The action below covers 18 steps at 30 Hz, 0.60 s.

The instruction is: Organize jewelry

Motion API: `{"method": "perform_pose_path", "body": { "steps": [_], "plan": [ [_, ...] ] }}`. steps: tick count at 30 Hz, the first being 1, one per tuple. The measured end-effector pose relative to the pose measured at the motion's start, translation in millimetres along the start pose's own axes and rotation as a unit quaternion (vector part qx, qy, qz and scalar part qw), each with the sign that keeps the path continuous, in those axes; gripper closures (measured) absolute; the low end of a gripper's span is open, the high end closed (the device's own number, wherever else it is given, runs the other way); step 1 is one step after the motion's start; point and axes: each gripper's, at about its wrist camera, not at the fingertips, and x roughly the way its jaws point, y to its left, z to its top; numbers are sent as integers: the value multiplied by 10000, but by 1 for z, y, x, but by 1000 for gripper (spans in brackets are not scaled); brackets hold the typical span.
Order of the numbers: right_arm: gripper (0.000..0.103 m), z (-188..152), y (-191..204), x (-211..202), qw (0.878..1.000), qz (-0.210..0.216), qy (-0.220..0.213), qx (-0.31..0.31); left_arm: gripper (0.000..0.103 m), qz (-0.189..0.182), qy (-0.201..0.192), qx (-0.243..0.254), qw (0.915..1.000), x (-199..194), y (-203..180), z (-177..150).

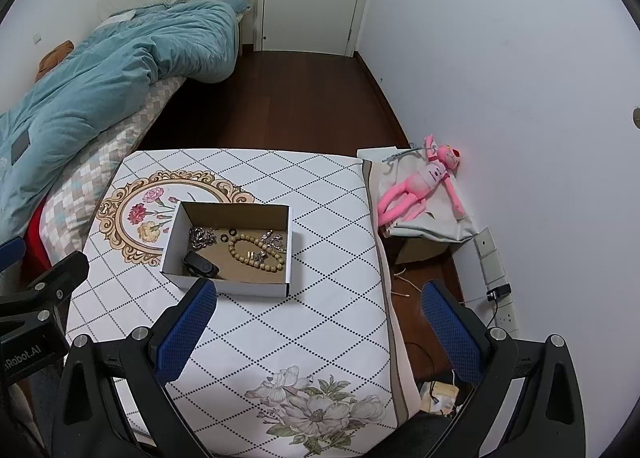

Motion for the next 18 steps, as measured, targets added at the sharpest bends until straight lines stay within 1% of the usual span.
{"method": "perform_pose_path", "body": {
  "steps": [14,18],
  "plan": [
    [0,0,0,1,10000,-13,1,-13,0,51,-39,-1,10000,-1,2,-1],
    [0,0,1,1,10000,-19,3,-17,0,13,-22,13,10000,-1,2,-1]
  ]
}}
